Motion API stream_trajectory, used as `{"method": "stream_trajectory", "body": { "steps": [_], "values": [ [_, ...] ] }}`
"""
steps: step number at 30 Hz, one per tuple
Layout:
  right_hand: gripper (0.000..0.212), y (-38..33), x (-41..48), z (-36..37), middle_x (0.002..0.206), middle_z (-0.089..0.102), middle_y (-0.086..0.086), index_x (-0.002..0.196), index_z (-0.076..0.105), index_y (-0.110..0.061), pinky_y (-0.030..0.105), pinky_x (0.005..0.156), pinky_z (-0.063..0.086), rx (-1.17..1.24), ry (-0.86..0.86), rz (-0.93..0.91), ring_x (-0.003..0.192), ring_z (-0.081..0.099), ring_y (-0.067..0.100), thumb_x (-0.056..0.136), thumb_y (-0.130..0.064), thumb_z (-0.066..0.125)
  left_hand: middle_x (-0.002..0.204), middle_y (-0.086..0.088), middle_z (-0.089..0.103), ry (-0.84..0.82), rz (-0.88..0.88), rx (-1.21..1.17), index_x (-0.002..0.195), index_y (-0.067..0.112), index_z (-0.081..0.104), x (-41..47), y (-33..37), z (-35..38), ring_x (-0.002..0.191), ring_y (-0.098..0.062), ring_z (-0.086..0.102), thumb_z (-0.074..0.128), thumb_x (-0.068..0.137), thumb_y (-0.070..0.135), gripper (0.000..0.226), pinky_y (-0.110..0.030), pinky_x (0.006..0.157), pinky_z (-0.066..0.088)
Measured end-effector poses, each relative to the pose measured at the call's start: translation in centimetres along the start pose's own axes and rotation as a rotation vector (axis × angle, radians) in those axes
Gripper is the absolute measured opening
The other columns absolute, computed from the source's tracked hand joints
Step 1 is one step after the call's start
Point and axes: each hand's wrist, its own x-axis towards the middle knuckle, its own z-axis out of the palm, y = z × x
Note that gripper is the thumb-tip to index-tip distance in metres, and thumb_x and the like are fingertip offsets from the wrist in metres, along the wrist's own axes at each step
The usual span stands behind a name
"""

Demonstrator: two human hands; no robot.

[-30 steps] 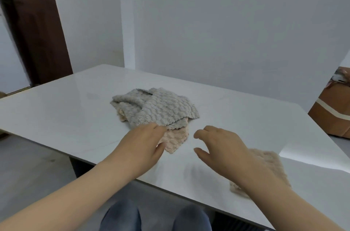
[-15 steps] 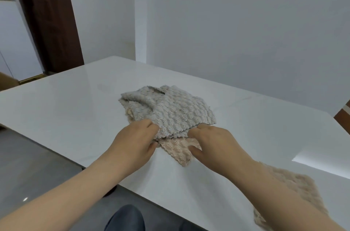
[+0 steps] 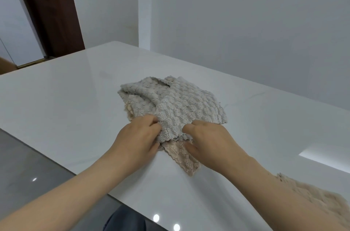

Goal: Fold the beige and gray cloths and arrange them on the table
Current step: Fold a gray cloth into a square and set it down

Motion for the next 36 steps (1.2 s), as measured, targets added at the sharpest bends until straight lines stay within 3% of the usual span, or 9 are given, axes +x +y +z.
{"method": "stream_trajectory", "body": {
  "steps": [5, 11, 16, 20, 27, 36],
  "values": [
    [0.026, -0.5, 1.0, 0.5, 0.105, 0.058, 0.000, 0.114, 0.056, -0.017, 0.036, 0.078, 0.048, 0.011, 0.010, -0.029, 0.101, 0.056, 0.023, 0.094, -0.031, 0.049, 0.092, 0.005, 0.062, 0.065, 0.040, -0.011, 0.080, 0.016, 0.068, 0.1, -0.6, 0.1, 0.077, -0.019, 0.060, 0.060, 0.082, 0.020, 0.009, -0.035, 0.056, 0.051],
    [0.029, -1.2, 1.8, 1.0, 0.109, 0.054, -0.002, 0.113, 0.053, -0.019, 0.035, 0.079, 0.047, 0.051, 0.077, -0.048, 0.104, 0.052, 0.021, 0.093, -0.039, 0.050, 0.075, 0.003, 0.059, 0.141, 0.064, -0.031, 0.080, 0.016, 0.063, 0.5, -0.4, -0.9, 0.068, -0.020, 0.057, 0.034, 0.088, 0.034, 0.035, -0.037, 0.055, 0.050],
    [0.018, -1.1, 2.7, 1.1, 0.094, 0.056, -0.001, 0.097, 0.057, -0.016, 0.031, 0.064, 0.040, 0.083, 0.279, -0.039, 0.090, 0.054, 0.022, 0.088, -0.031, 0.058, 0.077, 0.005, 0.058, 0.186, 0.095, -0.060, 0.089, 0.017, 0.061, 0.9, 0.0, -2.2, 0.070, -0.017, 0.056, 0.038, 0.087, 0.030, 0.027, -0.032, 0.058, 0.048],
    [0.009, -0.6, 3.3, 0.8, 0.077, 0.058, -0.001, 0.083, 0.060, -0.015, 0.028, 0.051, 0.036, 0.046, 0.341, -0.014, 0.073, 0.057, 0.024, 0.076, -0.018, 0.064, 0.077, 0.007, 0.058, 0.193, 0.100, -0.058, 0.092, 0.019, 0.060, 1.1, 0.1, -3.3, 0.070, -0.016, 0.056, 0.041, 0.082, 0.028, 0.023, -0.032, 0.059, 0.048],
    [0.019, 2.4, 2.7, 0.0, 0.098, 0.060, -0.002, 0.103, 0.058, -0.017, 0.033, 0.072, 0.044, 0.038, 0.275, 0.089, 0.095, 0.055, 0.022, 0.086, -0.018, 0.051, 0.082, 0.008, 0.064, 0.232, 0.093, -0.064, 0.096, 0.019, 0.063, 0.9, 0.2, -5.4, 0.074, -0.015, 0.059, 0.038, 0.084, 0.031, 0.030, -0.028, 0.064, 0.049],
    [0.013, 5.6, 2.0, -1.8, 0.093, 0.063, -0.004, 0.098, 0.060, -0.019, 0.034, 0.069, 0.048, -0.001, 0.323, 0.197, 0.088, 0.059, 0.021, 0.088, -0.020, 0.051, 0.076, 0.014, 0.055, 0.338, 0.019, -0.126, 0.093, 0.020, 0.066, 0.5, 0.0, -7.6, 0.067, -0.006, 0.048, 0.042, 0.082, 0.030, 0.028, -0.016, 0.062, 0.037]
  ]
}}
